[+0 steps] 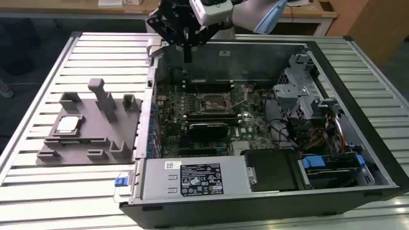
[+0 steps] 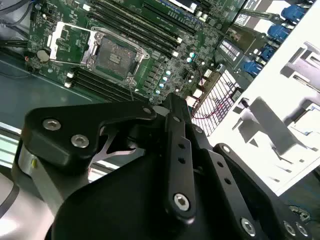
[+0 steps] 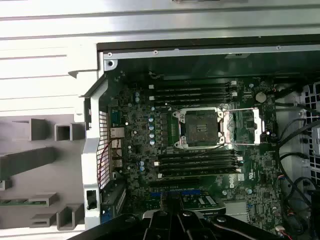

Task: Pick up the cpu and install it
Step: 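Reach for the cpu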

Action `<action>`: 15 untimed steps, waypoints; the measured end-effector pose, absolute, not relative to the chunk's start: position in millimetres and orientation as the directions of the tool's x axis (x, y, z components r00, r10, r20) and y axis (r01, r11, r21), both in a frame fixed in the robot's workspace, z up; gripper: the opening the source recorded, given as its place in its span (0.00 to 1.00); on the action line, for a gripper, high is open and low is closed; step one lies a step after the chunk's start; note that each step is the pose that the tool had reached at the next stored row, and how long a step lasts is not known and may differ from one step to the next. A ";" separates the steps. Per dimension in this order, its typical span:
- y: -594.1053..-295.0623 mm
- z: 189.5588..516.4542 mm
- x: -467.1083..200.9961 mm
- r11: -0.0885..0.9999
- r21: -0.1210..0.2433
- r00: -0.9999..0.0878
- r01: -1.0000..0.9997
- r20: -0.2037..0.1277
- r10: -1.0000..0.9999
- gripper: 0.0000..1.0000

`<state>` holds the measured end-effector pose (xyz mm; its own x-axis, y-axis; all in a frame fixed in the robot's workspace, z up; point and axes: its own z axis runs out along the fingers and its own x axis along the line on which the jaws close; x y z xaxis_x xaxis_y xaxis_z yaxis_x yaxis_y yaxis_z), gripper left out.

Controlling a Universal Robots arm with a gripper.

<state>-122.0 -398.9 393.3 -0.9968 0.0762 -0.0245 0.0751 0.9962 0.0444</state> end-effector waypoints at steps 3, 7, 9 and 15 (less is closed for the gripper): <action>-399.0 393.3 -122.0 0.996 0.044 -0.997 0.075 -0.021 0.076 0.11; -398.9 393.3 -122.0 0.996 0.044 -0.997 0.075 -0.020 0.076 0.11; -398.9 393.3 -122.8 0.996 0.044 -0.997 0.075 -0.020 0.076 0.11; -399.0 393.3 -127.9 0.996 0.044 -0.997 0.075 -0.020 0.076 0.11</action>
<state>-127.9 -399.0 393.3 -0.9969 0.0762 -0.0204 0.0752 0.9962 0.0440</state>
